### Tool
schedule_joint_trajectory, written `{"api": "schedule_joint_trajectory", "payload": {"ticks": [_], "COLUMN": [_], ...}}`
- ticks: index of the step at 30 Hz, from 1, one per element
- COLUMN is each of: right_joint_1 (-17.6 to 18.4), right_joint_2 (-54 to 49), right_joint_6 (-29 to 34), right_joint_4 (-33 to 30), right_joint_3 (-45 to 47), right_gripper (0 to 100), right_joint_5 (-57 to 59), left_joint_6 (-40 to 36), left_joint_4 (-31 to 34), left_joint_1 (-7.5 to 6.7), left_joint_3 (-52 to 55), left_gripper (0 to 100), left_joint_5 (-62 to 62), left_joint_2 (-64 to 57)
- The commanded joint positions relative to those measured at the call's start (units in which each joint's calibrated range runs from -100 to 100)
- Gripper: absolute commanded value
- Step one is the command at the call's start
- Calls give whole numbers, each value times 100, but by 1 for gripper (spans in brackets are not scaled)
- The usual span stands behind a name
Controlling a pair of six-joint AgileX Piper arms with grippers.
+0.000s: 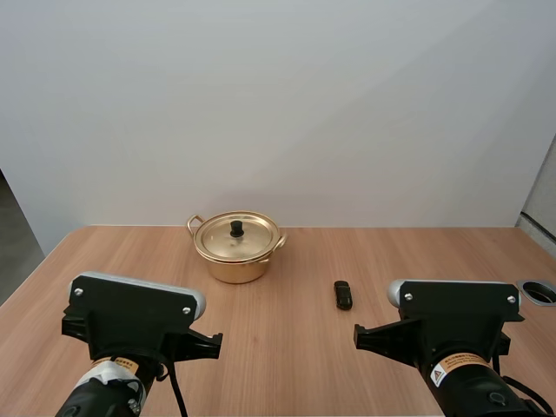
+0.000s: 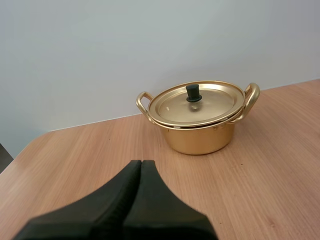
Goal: Open the pot, put the car inside, and close it
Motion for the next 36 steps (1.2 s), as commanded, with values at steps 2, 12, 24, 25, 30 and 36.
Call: {"api": "schedule_joint_trajectory", "payload": {"ticks": [2,12,24,25,30,36], "right_joint_1": [-4,-4,-4,-4,-4,-4], "right_joint_2": [0,0,0,0,0,0], "right_joint_6": [-6,-6,-6,-6,-6,-16], "right_joint_4": [1,1,1,1,-116,-1194], "right_joint_3": [0,0,0,0,0,0], "right_gripper": [0,0,0,0,0,0], "right_joint_5": [-10,-10,-10,-10,-10,-265], "left_joint_6": [4,4,4,4,-13,-36], "left_joint_4": [8,8,8,8,-19,-19], "left_joint_1": [0,0,0,0,0,0], "left_joint_3": [0,0,0,0,0,-870], "left_gripper": [0,0,0,0,0,0], "left_joint_5": [3,3,3,3,37,-28], "left_joint_2": [0,0,0,0,0,0]}}
